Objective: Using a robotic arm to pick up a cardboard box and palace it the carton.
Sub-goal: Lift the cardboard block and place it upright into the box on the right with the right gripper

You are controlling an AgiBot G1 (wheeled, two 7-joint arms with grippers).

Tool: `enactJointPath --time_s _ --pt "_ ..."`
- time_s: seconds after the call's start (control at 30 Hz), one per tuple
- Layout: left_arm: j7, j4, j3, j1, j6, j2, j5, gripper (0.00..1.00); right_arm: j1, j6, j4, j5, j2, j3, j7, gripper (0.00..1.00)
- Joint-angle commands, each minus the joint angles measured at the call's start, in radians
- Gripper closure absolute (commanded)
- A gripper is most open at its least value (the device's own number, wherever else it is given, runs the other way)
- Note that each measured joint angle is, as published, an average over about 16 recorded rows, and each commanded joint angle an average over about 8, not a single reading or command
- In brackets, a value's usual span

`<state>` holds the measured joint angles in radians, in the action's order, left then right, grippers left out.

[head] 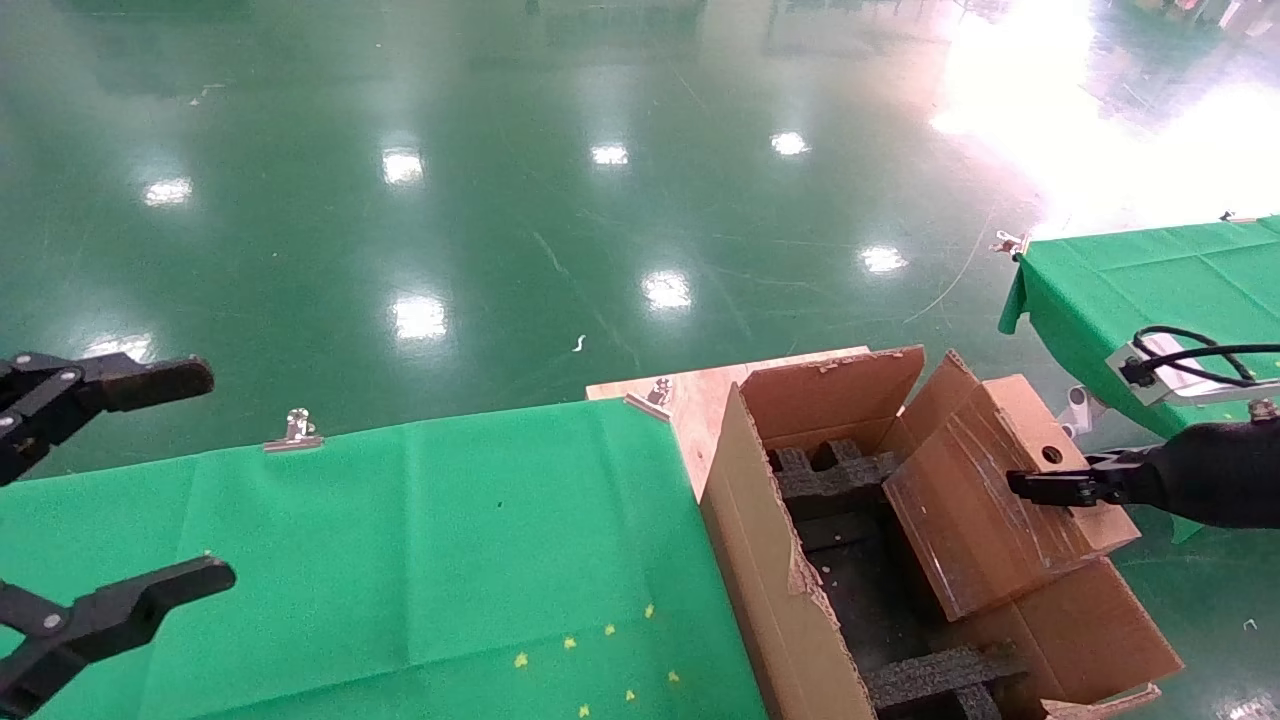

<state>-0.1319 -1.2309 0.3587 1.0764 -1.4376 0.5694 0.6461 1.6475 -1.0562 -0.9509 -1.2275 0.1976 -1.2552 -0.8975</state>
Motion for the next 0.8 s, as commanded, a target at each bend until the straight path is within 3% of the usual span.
enactJointPath --time_s 0.03,0.53,0.8 --pt "0.000 0.000 0.000 0.000 0.000 0.000 0.000 0.00 -0.001 0.003 -0.004 0.002 -0.002 0.000 -0.001 1.00" --pt "0.000 0.000 0.000 0.000 0.000 0.000 0.000 0.00 -0.050 0.115 -0.083 -0.105 -0.022 -0.050 -0.139 1.00" --pt "0.000 0.000 0.000 0.000 0.000 0.000 0.000 0.00 -0.081 0.164 -0.100 -0.112 -0.007 -0.069 -0.191 1.00"
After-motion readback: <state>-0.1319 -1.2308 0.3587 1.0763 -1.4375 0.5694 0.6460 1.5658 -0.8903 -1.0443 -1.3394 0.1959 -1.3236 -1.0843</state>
